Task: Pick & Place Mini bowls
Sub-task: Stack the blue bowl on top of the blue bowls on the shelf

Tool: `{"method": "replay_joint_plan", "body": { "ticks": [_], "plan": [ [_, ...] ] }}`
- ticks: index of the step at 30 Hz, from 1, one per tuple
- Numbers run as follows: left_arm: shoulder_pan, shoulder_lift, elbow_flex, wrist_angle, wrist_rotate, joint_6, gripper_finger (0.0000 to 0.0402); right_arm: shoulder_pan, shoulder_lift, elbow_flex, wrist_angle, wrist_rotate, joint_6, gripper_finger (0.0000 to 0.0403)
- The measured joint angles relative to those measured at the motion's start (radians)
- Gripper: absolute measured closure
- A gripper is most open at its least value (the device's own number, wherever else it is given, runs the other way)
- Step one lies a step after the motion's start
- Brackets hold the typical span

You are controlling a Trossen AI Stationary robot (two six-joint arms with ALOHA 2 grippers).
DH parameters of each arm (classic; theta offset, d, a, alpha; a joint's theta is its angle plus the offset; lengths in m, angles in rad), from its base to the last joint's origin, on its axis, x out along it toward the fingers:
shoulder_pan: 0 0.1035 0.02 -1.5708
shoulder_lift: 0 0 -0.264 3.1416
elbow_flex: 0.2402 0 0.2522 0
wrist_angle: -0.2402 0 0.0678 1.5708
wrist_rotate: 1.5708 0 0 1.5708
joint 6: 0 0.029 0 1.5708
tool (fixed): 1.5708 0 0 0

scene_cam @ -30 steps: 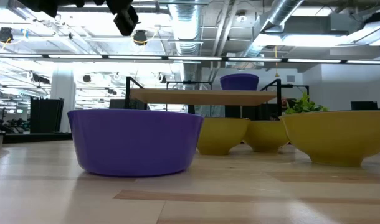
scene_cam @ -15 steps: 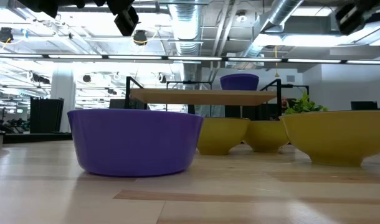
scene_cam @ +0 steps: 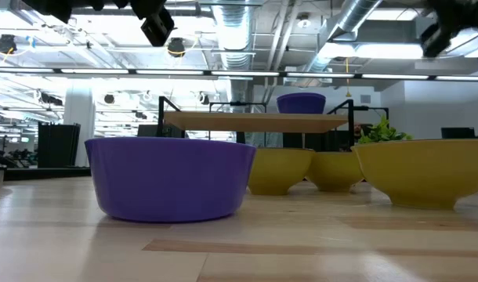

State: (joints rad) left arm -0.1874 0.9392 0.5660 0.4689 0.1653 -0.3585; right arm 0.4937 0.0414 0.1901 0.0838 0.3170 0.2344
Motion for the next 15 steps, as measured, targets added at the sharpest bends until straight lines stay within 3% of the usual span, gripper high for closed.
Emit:
{"method": "replay_joint_plan", "body": {
  "ticks": [7,15],
  "plan": [
    [-0.051,0.086,0.078,-0.074,-0.001,0.033,0.0286,-0.011,-0.014,-0.132,0.108,-0.077,0.033,0.0316],
    [-0.074,0.220,0.288,-0.466,-0.004,0.010,0.0286,-0.011,-0.032,-0.165,0.160,-0.081,0.002,0.0316]
  ]
}}
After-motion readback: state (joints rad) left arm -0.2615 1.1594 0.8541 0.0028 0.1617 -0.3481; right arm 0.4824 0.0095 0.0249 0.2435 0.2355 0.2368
